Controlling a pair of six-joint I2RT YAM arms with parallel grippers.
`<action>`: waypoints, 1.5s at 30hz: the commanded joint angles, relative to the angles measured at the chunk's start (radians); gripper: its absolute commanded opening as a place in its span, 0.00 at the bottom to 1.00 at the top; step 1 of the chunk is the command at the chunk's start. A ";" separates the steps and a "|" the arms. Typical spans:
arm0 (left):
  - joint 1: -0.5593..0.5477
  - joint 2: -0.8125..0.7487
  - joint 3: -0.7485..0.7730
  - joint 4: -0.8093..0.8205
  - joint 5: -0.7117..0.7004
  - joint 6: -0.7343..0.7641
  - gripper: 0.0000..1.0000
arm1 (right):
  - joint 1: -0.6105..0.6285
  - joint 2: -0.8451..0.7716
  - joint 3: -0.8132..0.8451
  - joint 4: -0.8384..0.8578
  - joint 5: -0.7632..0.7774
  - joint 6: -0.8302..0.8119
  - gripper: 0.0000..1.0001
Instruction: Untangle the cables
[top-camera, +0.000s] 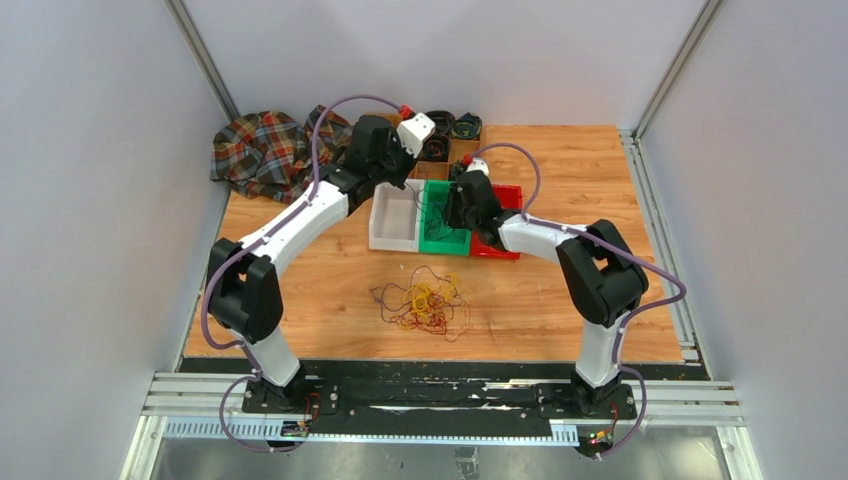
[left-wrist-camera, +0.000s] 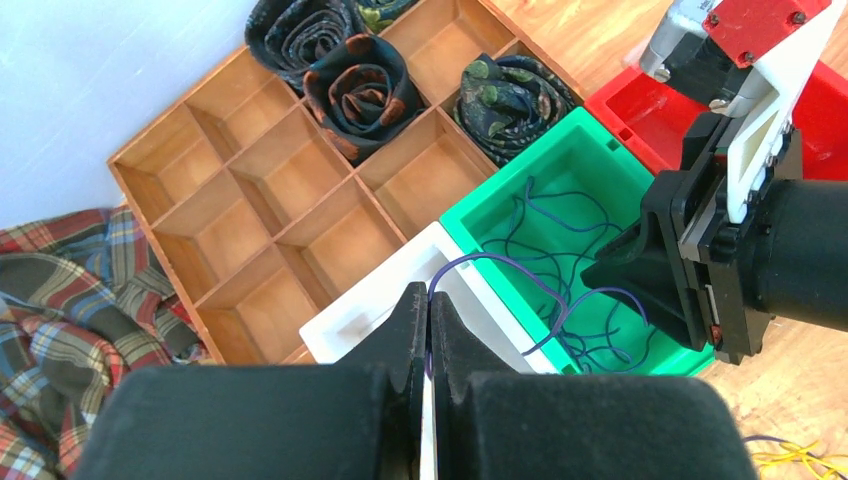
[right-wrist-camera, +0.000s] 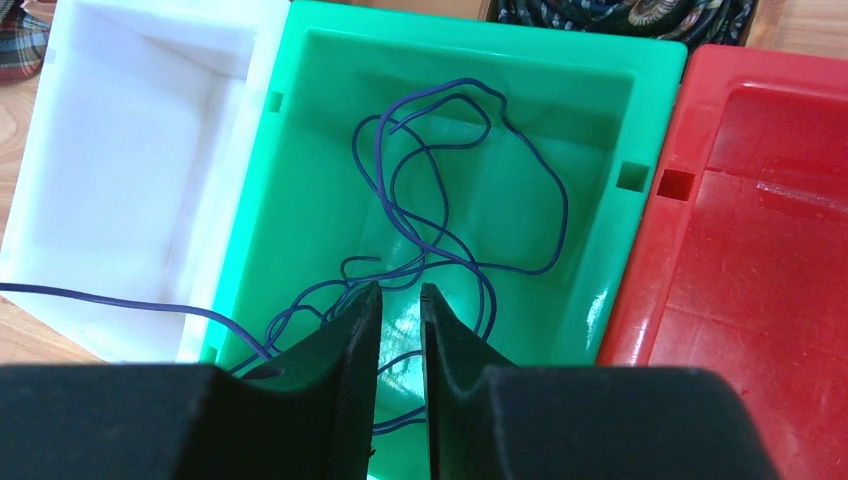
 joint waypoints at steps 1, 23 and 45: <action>-0.005 0.033 0.043 0.001 0.022 -0.022 0.00 | 0.010 0.014 0.008 0.022 -0.015 0.027 0.20; -0.095 0.160 0.098 0.043 -0.003 0.017 0.00 | -0.086 -0.506 -0.308 -0.047 -0.115 0.054 0.50; -0.153 0.423 0.113 0.180 -0.097 0.166 0.01 | -0.140 -0.927 -0.497 -0.221 0.050 0.008 0.49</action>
